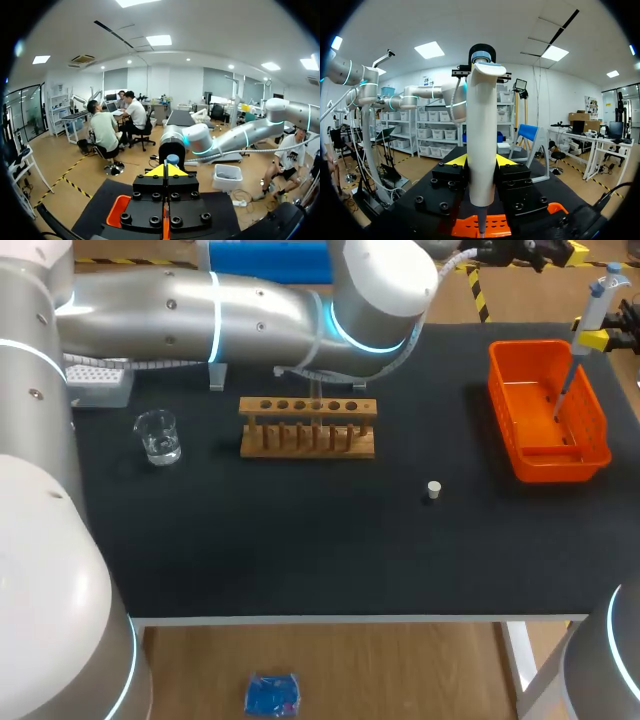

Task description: Invert the test tube, pick up the pipette, mount the tip to pipette, aspirate from beaker and dispense into the tube, eject the tip, return the pipette, and cap with the stopper.

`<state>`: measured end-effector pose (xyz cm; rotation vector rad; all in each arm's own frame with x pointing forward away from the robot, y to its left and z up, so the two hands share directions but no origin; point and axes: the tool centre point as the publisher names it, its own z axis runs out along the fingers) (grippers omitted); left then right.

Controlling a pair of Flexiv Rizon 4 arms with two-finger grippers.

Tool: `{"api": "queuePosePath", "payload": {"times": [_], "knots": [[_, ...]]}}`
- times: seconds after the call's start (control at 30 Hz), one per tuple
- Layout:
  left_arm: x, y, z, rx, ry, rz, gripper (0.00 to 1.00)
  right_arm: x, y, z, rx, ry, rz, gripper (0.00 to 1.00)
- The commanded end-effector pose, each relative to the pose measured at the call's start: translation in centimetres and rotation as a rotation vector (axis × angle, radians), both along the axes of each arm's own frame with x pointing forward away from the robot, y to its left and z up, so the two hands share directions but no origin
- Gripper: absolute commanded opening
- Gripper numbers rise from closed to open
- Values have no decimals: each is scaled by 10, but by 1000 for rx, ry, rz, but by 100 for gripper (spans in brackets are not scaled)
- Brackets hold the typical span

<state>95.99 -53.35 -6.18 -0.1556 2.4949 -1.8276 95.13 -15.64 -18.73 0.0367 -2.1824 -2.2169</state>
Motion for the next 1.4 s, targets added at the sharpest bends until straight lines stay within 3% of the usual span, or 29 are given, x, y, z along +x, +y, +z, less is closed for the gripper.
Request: {"api": "queuePosePath", "payload": {"times": [0.03,0.6,1.03,1.4], "knots": [[6,-2,3,31,3,-23,0,2,-2,0,0,0,6,0],[17,-7,-5,4,-16,-142,0,2,-2,0,0,0,6,0],[-3,-28,-12,-21,6,-108,0,2,-2,0,0,0,6,0],[-14,-26,-16,-40,14,-43,0,2,-2,0,0,0,6,0]]}}
